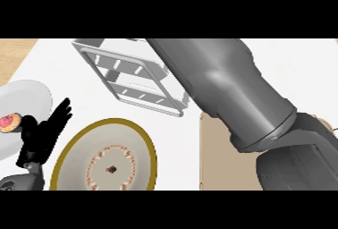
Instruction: Pick the eggplant from the tray and place it in the tiered basket
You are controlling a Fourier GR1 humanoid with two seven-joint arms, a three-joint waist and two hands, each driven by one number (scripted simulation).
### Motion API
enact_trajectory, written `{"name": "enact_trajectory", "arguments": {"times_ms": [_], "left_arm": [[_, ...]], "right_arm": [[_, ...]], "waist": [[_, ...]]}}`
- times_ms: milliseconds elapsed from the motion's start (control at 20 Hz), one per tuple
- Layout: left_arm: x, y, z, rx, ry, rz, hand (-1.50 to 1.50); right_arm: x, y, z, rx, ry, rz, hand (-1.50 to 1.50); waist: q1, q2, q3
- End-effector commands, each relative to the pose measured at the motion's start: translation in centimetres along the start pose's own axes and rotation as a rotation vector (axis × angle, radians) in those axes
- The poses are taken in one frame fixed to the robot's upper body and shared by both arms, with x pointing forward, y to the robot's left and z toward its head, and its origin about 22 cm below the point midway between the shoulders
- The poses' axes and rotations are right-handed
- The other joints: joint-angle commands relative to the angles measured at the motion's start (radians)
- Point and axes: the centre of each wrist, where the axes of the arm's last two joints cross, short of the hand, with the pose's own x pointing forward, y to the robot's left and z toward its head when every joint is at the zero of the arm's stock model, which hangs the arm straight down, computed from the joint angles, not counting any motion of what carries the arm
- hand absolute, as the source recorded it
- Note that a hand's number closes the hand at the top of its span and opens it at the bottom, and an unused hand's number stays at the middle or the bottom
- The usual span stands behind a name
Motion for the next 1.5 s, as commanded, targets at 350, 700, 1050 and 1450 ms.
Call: {"name": "enact_trajectory", "arguments": {"times_ms": [350, 700, 1050, 1450], "left_arm": [[-0.9, 0.0, 0.2, -0.007, 0.004, -0.012, 0.00], [-0.9, -0.2, 0.6, -0.006, 0.031, 0.012, 0.00], [-1.1, 2.0, 1.4, 0.047, 0.040, 0.016, 0.00], [-3.1, 3.2, 2.3, 0.093, 0.096, 0.034, 0.00]], "right_arm": [[-1.7, 4.3, -1.2, 0.388, 0.306, -0.002, -1.50], [-1.3, 3.1, -0.9, 0.263, 0.273, -0.201, -1.50], [-1.6, -1.6, -1.5, 0.035, 0.391, -0.450, -1.50], [-3.3, -6.1, -2.4, 0.094, 0.534, -0.833, -1.50]], "waist": [[-0.007, 0.002, -0.001], [-0.014, -0.005, 0.001], [-0.044, -0.018, 0.002], [-0.120, -0.046, 0.006]]}}
